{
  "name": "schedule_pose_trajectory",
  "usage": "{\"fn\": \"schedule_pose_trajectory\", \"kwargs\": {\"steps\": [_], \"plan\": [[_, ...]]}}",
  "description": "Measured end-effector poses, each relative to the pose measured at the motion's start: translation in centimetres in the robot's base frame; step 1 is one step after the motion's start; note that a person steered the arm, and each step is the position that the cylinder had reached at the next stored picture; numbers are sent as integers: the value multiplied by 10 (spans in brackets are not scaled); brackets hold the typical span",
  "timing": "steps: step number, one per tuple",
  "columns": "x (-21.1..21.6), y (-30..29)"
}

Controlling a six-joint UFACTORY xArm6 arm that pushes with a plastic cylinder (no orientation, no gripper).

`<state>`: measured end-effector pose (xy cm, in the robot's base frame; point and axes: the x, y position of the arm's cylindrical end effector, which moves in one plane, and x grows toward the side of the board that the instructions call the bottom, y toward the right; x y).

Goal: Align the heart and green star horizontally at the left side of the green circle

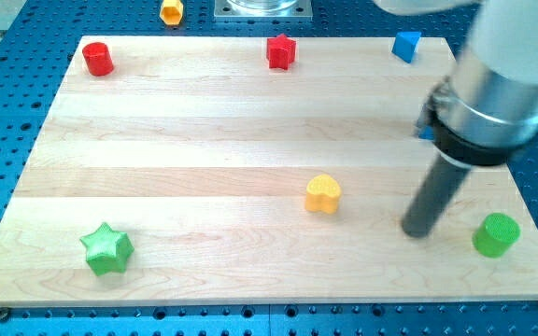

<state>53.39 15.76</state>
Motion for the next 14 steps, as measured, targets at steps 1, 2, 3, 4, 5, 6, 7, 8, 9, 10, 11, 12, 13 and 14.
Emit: {"fn": "schedule_pose_trajectory", "kwargs": {"steps": [1,2,3,4,5,6,7,8,9,10,11,12,13,14], "plan": [[-43,-5],[-64,-45],[-68,-58],[-67,-111],[-54,-134],[-45,-85],[-41,-20],[-12,-30],[-18,-79],[-13,-111],[7,-134],[25,-134],[44,-95],[85,-106]]}}
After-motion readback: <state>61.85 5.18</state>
